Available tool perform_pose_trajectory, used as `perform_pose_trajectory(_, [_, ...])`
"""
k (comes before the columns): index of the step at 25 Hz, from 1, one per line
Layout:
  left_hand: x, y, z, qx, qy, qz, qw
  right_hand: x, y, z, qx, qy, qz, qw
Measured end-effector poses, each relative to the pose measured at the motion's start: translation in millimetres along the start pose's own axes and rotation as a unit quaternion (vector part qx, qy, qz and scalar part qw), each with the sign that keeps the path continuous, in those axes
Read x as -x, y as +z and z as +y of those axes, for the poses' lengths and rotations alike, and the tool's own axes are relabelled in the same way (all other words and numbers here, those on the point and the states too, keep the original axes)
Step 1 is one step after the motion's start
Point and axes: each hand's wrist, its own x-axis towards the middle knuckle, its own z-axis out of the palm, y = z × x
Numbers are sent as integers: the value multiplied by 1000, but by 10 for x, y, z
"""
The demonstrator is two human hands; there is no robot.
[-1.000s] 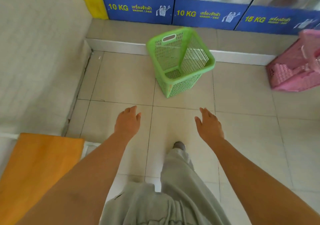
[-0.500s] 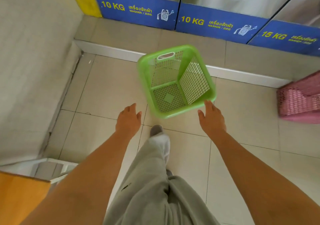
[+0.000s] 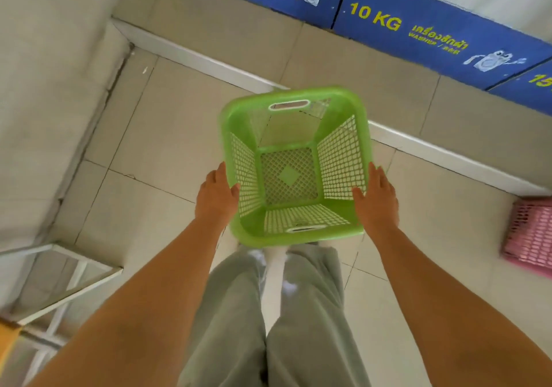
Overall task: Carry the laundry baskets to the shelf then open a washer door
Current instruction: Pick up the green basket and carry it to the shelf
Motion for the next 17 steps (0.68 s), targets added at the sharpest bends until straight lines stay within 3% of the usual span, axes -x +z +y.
perform_pose_trajectory(4, [-347,419,37,26,-72,11,997,-650,155,217,32,-38,-29,998])
perform_pose_trajectory(10, [-850,921,-47,58,-98,33,993,-1320,516,455,35,-78,-37,996])
perform_pose_trajectory(17, [-776,1012,-99,77,-124,90,985,-1310,575,454,12,-74,-45,996])
